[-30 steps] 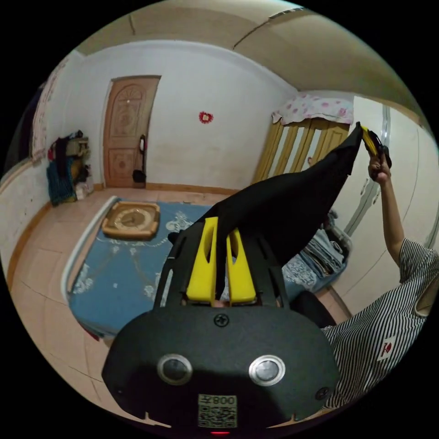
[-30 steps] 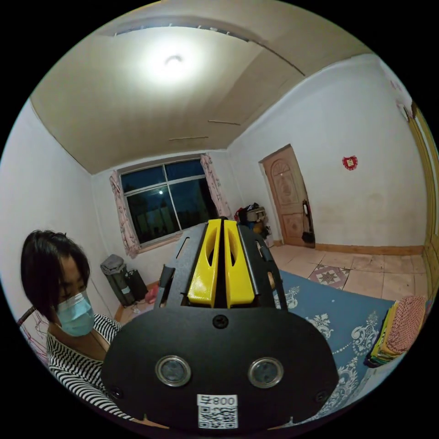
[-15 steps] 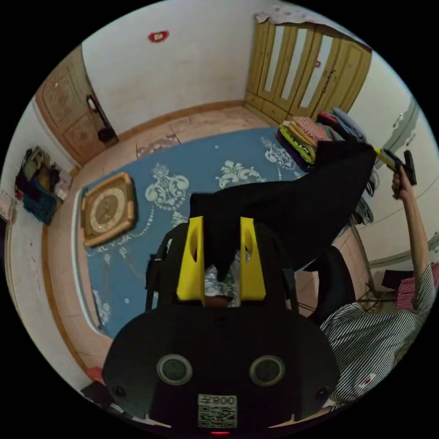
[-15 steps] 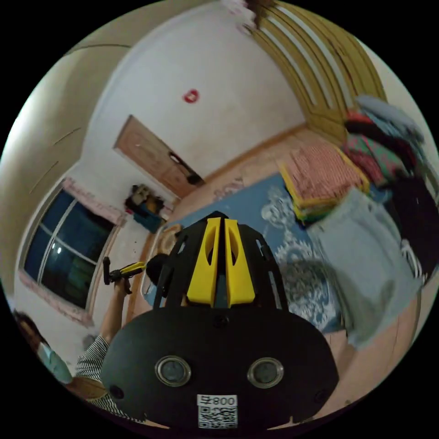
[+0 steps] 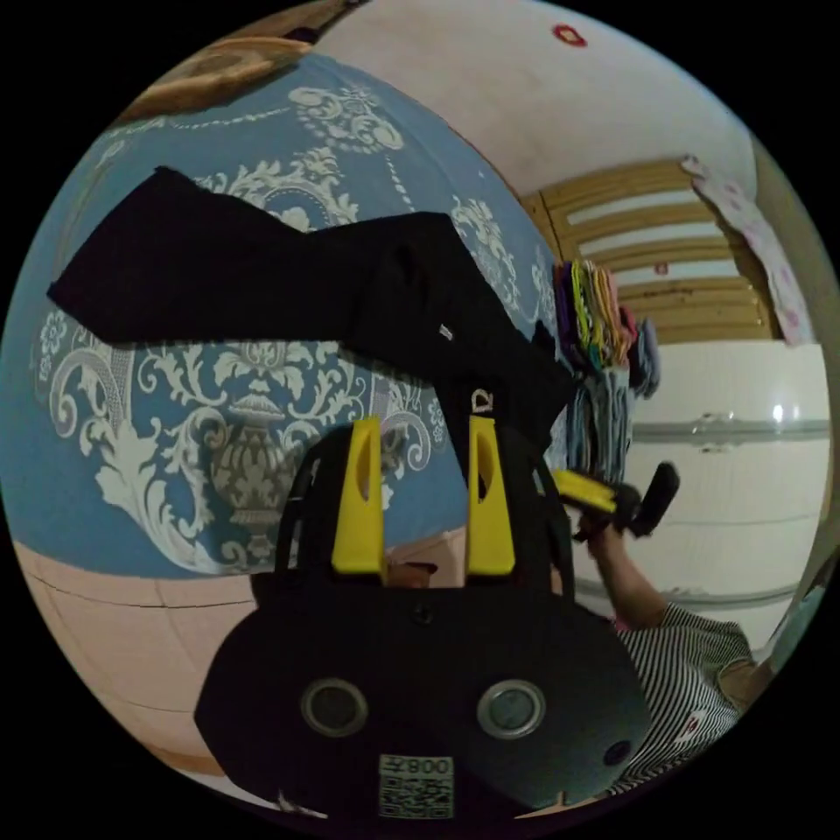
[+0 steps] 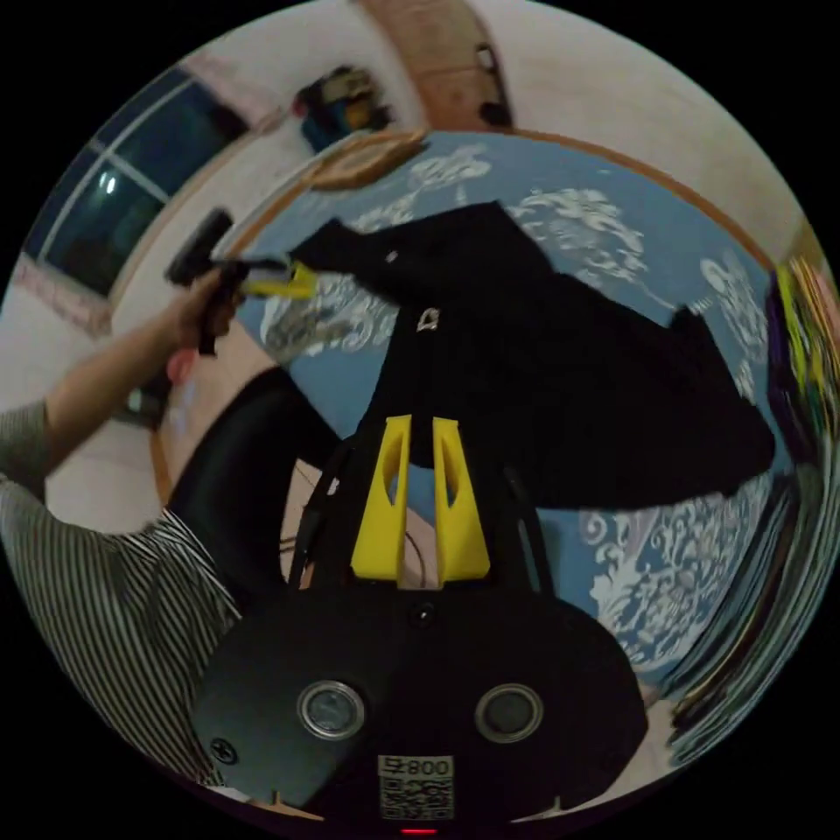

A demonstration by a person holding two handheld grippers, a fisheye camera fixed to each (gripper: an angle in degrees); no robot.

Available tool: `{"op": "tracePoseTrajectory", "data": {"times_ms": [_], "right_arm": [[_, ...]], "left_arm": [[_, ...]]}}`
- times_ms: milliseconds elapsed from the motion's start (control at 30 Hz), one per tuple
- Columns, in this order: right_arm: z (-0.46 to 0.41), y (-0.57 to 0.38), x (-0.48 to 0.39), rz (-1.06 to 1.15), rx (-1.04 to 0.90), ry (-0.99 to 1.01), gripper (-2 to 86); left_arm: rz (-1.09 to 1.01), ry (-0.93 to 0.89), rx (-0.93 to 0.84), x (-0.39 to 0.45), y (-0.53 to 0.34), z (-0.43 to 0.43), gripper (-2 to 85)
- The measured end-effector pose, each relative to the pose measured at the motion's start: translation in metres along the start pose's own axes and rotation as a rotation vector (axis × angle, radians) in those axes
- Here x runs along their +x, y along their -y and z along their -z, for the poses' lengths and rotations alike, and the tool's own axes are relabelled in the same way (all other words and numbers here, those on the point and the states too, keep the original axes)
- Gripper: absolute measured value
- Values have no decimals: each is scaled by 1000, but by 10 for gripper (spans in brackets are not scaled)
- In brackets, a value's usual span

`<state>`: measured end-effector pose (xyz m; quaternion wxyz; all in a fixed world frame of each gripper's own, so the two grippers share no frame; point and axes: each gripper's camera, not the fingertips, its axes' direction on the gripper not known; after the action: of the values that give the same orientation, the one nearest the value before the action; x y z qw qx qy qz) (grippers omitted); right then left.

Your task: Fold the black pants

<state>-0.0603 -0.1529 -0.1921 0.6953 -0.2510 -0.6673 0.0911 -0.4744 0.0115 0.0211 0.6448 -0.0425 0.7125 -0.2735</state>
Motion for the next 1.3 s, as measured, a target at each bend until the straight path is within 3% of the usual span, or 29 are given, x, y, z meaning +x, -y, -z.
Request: {"op": "tracePoseTrajectory", "data": {"times_ms": [167, 367, 633, 800, 1000, 1133, 1300], "right_arm": [[-35, 18, 12, 200, -162, -197, 78], [-23, 17, 56, 266, -133, -241, 72], [28, 15, 132, 163, -80, -57, 33], [129, -11, 229, -99, 185, 184, 28], [295, -74, 326, -279, 631, 269, 25], [404, -110, 336, -224, 856, 215, 23], [541, -137, 294, -40, 1090, 61, 23]], "left_arm": [[159, -139, 85, -10, 31, 3, 141], [325, -274, 171, -16, 45, 8, 62], [61, -268, 204, 66, 62, 67, 26], [-150, -250, 141, 155, 99, 82, 22], [-460, -320, 109, 317, 152, 100, 21], [-693, -436, 157, 428, 159, 147, 22], [-856, -532, 222, 510, 150, 223, 23]]}}
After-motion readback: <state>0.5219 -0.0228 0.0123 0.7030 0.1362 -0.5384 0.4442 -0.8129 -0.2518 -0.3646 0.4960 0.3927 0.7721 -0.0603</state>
